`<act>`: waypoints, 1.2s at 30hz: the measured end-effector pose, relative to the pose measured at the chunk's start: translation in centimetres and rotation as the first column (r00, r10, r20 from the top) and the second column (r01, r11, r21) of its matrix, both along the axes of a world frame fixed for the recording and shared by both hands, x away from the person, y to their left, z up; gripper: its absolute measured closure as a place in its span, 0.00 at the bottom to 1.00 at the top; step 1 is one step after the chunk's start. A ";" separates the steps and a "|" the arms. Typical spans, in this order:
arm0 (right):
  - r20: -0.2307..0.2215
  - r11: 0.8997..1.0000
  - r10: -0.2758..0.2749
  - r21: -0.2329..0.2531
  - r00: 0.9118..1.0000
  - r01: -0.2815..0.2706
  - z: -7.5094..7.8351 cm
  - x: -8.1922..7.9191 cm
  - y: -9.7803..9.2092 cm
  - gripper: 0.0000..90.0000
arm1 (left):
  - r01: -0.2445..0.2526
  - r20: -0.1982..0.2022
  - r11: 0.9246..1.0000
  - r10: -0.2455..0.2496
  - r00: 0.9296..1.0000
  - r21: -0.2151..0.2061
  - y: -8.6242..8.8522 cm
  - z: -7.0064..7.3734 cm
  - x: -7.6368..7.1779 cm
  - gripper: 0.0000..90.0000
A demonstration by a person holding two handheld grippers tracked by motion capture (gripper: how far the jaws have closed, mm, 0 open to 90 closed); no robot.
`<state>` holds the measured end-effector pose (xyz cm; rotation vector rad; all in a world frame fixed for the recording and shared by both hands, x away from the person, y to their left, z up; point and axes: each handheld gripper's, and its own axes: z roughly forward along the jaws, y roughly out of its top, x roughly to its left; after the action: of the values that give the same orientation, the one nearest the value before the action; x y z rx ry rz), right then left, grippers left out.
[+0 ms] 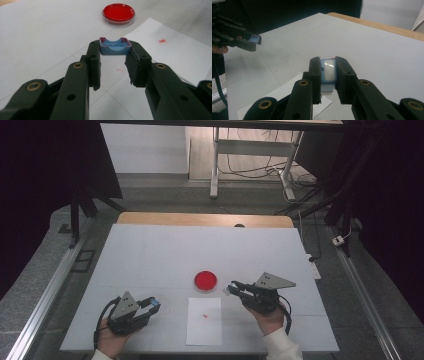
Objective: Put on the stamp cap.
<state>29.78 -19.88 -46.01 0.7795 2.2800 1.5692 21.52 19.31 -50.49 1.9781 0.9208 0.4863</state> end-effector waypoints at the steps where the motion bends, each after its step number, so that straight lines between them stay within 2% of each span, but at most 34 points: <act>1: 0.001 1.000 -0.001 0.003 1.000 0.001 0.0 0.0 0.0 0.84 | 0.006 0.000 1.000 -0.006 1.000 0.000 -0.2 0.1 0.0 0.72; 5: 0.001 1.000 -0.003 0.001 1.000 0.003 0.1 0.0 -0.1 0.84 | 0.031 -0.005 0.999 -0.031 1.000 -0.016 -1.0 0.2 0.2 0.72; 13: -0.002 1.000 -0.005 -0.001 1.000 0.005 -0.1 0.0 0.0 0.84 | 0.078 -0.019 0.997 -0.078 0.997 -0.013 -2.7 0.2 0.8 0.72; 29: -0.005 1.000 -0.005 -0.001 1.000 0.005 -0.1 0.0 0.0 0.84 | 0.166 -0.018 0.986 -0.166 0.986 0.003 -7.5 0.6 2.4 0.72; 36: -0.005 1.000 -0.005 -0.003 1.000 0.005 -0.1 0.0 0.0 0.84 | 0.179 -0.025 0.984 -0.178 0.984 0.016 -8.6 0.4 2.8 0.72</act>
<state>29.78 -19.84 -46.13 0.7885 2.2815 1.5626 24.37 10.69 -50.05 2.0643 0.7467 0.3709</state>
